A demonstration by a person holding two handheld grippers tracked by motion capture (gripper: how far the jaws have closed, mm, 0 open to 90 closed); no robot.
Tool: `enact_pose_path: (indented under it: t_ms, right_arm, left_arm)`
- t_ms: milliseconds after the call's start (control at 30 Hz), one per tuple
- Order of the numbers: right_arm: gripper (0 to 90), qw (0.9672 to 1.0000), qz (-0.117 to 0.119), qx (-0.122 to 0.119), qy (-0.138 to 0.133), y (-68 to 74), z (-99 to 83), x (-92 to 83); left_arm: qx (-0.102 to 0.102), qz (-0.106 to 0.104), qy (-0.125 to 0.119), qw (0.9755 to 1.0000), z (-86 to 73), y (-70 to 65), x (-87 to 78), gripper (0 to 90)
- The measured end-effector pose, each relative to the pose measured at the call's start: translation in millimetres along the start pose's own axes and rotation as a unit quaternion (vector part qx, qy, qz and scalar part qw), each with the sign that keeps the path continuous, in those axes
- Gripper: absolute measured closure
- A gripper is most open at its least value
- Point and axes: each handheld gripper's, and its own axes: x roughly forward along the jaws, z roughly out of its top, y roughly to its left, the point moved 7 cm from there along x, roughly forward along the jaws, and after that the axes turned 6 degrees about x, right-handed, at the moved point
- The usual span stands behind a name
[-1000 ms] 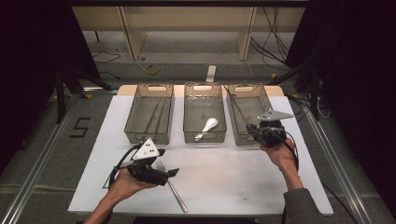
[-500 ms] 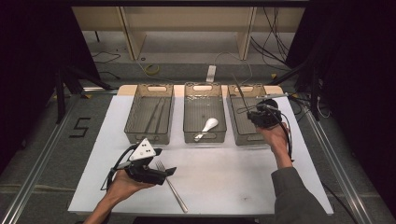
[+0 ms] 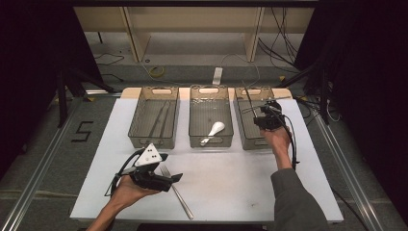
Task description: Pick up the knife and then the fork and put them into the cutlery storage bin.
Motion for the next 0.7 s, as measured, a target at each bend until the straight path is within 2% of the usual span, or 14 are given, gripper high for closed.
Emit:
enact_pose_path:
  t_ms: [67, 100, 200, 300, 367, 467, 567, 633, 700]
  right_arm:
    - [82.1, 0.9999, -0.004, -0.003, 0.01, -0.8, -1.7, 3.5]
    - [76.6, 0.9999, -0.002, 0.0, 0.012, -1.1, -2.2, 4.8]
    - [66.0, 0.9999, 0.012, 0.007, -0.005, -0.6, 2.1, 0.5]
    - [58.5, 0.9997, 0.015, -0.007, -0.016, 0.2, 4.3, -8.6]
    - [53.0, 0.9991, 0.031, -0.011, -0.026, 2.4, 3.0, -16.0]
    - [45.2, 0.9974, 0.047, -0.037, -0.039, 8.4, -3.9, -28.9]
    - [39.5, 0.9938, 0.078, -0.06, -0.052, 18.3, -15.7, -45.2]
    - [38.2, 0.99, 0.1, -0.076, -0.066, 27.4, -26.9, -56.4]
    - [36.9, 0.9862, 0.116, -0.093, -0.073, 37.0, -41.5, -65.8]
  left_arm:
    - [0.0, -0.001, -0.002, 1.0, 0.8, -0.2, -0.9, 15.7]
    - [-0.001, -0.001, -0.003, 1.0, 0.8, 0.0, -1.0, 15.7]
    - [-0.001, -0.001, 0.001, 1.0, -0.4, 0.4, -0.3, 15.7]
    - [0.005, -0.003, 0.005, 1.0, -1.1, 0.3, -0.3, 15.7]
    - [0.006, -0.001, 0.007, 1.0, -1.3, -0.5, 0.5, 15.7]
    - [0.016, -0.007, 0.019, 0.9997, -3.2, -1.3, 1.2, 15.7]
    - [0.028, -0.007, 0.025, 0.9993, -3.6, -2.7, 2.1, 15.7]
    - [0.049, -0.001, 0.035, 0.9982, -4.9, -3.1, 2.1, 15.8]
    - [0.056, -0.011, 0.043, 0.9974, -6.6, -5.5, 1.7, 16.1]
